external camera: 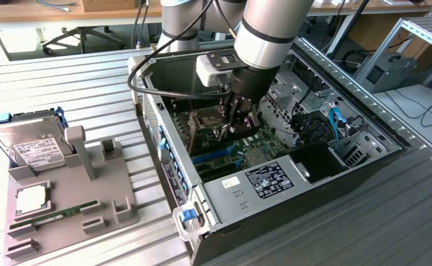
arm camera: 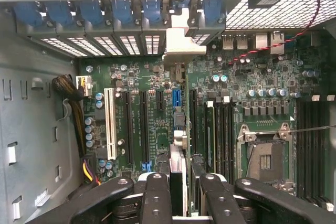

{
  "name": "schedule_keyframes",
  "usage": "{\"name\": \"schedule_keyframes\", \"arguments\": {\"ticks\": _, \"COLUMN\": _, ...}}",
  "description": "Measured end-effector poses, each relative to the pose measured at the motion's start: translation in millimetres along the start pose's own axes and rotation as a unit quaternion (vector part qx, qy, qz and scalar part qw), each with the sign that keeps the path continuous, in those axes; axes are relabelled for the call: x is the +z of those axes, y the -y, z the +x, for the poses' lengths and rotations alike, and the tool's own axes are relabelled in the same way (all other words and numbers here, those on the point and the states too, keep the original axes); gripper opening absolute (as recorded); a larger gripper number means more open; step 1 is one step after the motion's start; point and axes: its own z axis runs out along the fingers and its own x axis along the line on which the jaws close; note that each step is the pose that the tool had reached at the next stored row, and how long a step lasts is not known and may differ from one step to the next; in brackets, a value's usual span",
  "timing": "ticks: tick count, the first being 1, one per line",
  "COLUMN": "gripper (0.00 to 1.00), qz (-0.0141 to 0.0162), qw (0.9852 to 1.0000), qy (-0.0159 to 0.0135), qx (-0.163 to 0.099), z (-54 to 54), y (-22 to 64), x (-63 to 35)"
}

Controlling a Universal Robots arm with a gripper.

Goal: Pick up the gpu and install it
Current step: 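Insert the gpu into the slot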

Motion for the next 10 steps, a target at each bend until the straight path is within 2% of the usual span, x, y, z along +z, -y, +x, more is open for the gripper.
{"name": "schedule_keyframes", "arguments": {"ticks": 10, "gripper": 0.27, "qz": 0.0000, "qw": 1.0000, "qy": 0.0000, "qx": 0.000, "z": 0.1, "y": -0.9, "x": 1.4}}
